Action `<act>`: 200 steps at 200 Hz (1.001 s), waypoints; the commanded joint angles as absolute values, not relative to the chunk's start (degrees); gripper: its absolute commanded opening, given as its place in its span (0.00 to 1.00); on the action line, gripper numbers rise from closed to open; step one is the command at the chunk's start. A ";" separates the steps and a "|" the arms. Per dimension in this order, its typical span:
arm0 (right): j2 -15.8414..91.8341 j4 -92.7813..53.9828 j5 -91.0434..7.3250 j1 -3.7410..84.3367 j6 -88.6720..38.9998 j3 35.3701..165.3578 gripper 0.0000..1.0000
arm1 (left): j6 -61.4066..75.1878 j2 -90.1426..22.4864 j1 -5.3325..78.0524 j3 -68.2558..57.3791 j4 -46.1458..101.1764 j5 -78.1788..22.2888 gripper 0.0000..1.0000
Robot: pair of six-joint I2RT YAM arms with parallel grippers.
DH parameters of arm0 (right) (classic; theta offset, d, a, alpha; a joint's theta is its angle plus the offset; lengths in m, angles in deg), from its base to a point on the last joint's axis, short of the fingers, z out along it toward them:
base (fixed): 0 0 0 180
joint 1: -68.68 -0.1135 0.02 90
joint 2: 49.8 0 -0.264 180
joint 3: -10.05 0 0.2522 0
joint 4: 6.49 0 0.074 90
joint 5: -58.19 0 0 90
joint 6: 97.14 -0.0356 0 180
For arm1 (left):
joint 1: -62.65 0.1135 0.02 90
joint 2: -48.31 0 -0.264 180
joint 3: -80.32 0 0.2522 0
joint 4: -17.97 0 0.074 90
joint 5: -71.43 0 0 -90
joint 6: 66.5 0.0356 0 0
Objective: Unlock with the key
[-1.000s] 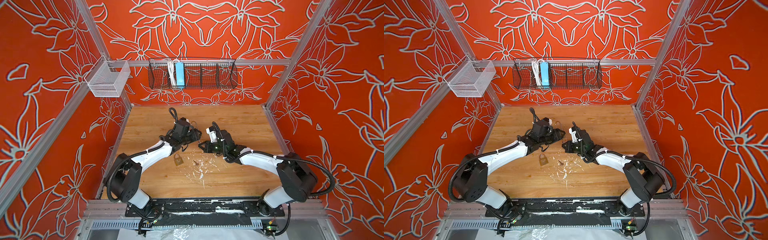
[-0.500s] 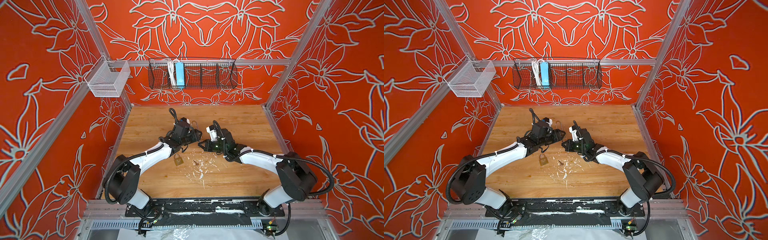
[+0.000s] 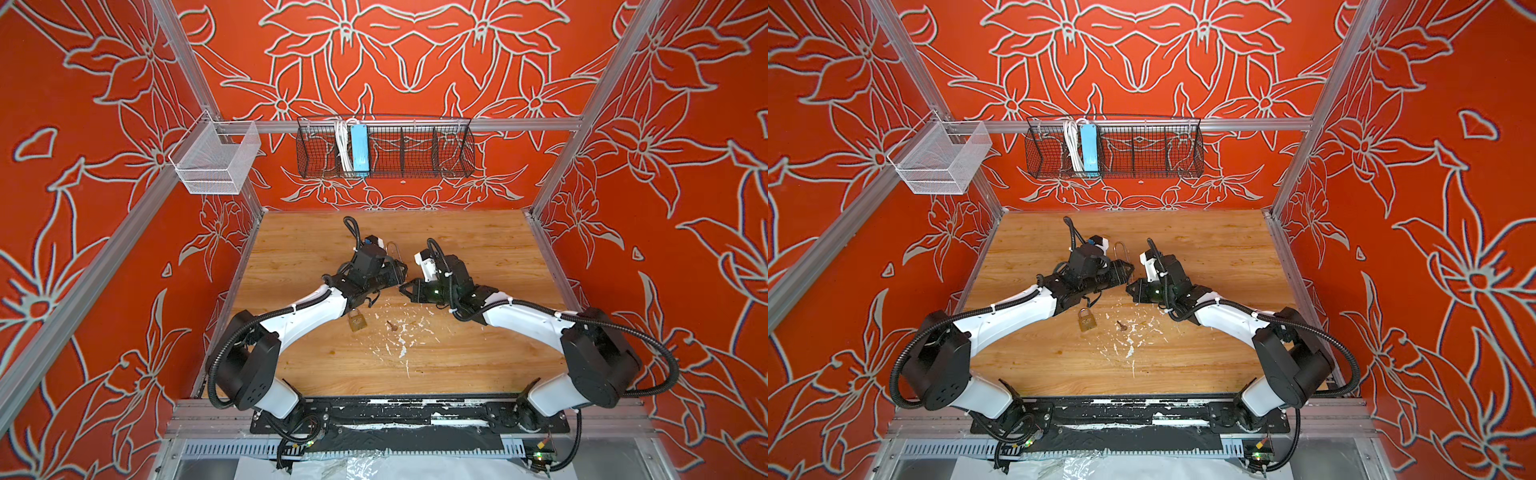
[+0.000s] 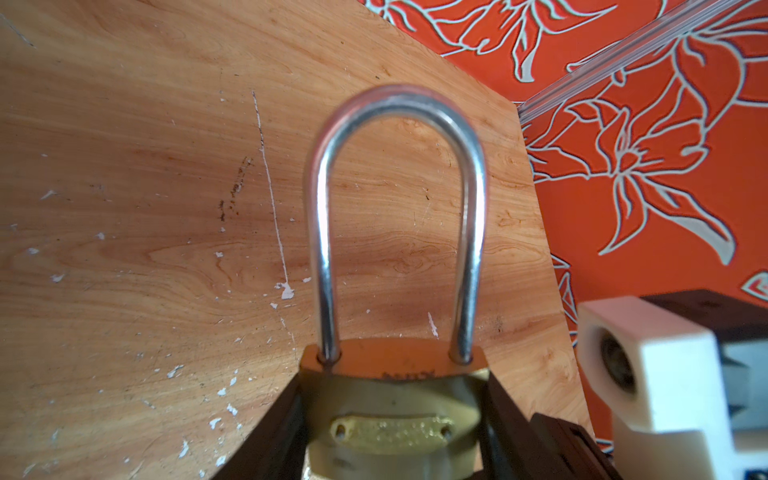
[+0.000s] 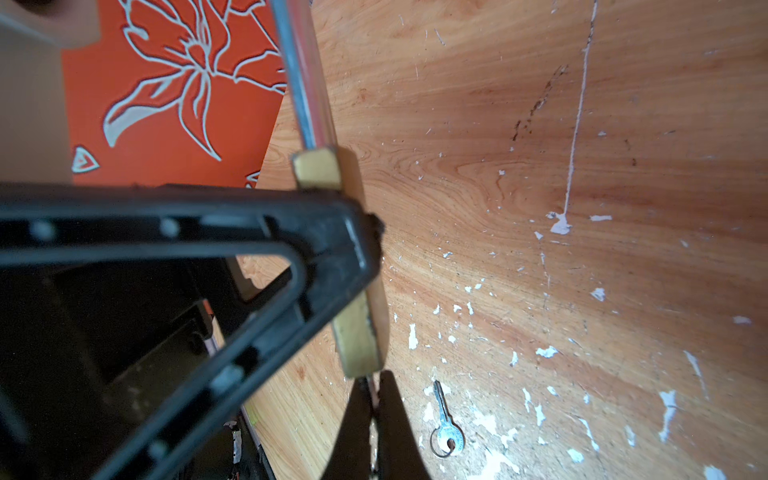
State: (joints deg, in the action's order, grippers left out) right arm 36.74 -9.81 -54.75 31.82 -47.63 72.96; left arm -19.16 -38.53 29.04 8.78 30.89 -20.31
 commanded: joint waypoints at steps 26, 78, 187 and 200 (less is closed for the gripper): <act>35.48 -3.74 -52.46 32.76 -48.89 75.73 0.00 | -22.02 -37.25 29.08 8.44 32.03 -18.34 0.00; 37.19 -2.96 -52.63 32.73 -49.24 78.05 0.00 | -22.87 -35.95 29.08 9.34 31.20 -18.47 0.00; 34.53 -10.17 -53.00 33.08 -46.21 81.55 0.00 | -15.88 -37.35 27.49 7.23 36.00 -12.35 0.00; 33.98 -10.24 -52.52 33.30 -46.20 81.23 0.00 | -16.02 -37.28 27.36 7.15 36.09 -12.33 0.00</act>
State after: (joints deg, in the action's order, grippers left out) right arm 37.33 -14.12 -54.99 31.88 -46.86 77.83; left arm -18.24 -37.24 27.84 7.56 31.99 -14.67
